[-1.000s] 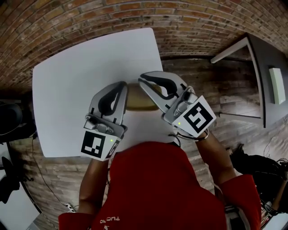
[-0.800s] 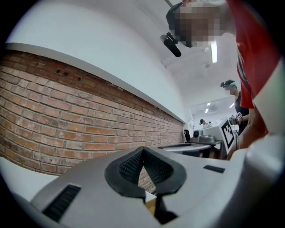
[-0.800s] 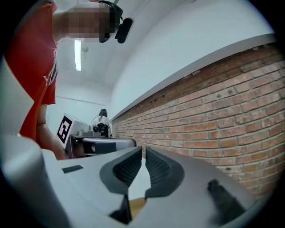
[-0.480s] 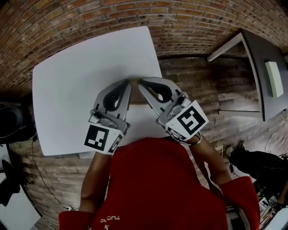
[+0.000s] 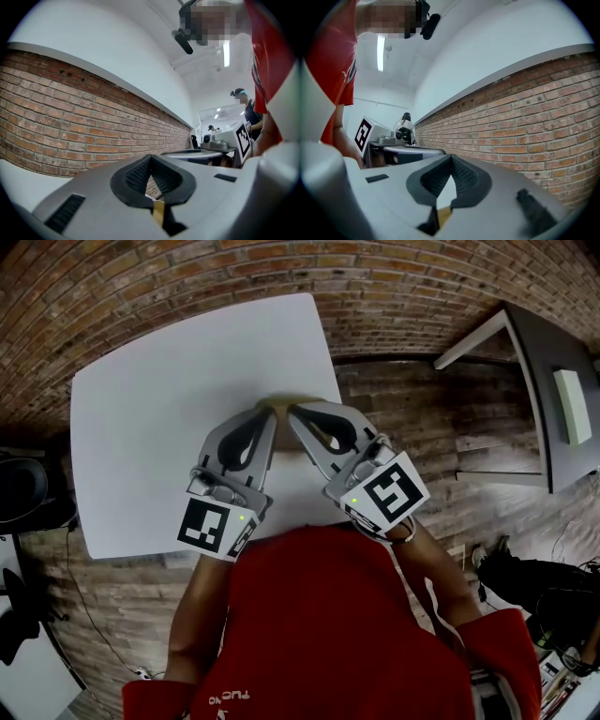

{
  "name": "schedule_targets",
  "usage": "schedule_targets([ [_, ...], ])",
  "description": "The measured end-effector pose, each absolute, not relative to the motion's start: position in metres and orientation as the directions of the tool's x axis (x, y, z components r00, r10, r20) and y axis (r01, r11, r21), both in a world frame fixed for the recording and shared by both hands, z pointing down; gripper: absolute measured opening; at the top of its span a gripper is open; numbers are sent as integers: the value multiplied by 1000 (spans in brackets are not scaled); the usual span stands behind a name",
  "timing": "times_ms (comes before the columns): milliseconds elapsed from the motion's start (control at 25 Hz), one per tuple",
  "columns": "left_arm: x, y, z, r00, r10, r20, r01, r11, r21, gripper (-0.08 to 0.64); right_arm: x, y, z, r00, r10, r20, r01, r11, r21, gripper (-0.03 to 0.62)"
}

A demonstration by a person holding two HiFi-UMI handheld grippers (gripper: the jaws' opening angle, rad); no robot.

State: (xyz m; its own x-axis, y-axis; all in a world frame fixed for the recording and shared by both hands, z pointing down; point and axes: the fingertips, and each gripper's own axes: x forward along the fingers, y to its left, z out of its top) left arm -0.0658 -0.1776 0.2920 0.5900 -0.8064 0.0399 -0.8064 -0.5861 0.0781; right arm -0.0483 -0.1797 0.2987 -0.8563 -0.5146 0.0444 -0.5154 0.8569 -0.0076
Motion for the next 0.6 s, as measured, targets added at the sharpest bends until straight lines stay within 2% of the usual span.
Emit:
schedule_targets([
  [600,-63,-178,297,605,-795,47,-796,-600,86,15,-49,-180,302,-858,-510,58,-512,859,-20,31],
])
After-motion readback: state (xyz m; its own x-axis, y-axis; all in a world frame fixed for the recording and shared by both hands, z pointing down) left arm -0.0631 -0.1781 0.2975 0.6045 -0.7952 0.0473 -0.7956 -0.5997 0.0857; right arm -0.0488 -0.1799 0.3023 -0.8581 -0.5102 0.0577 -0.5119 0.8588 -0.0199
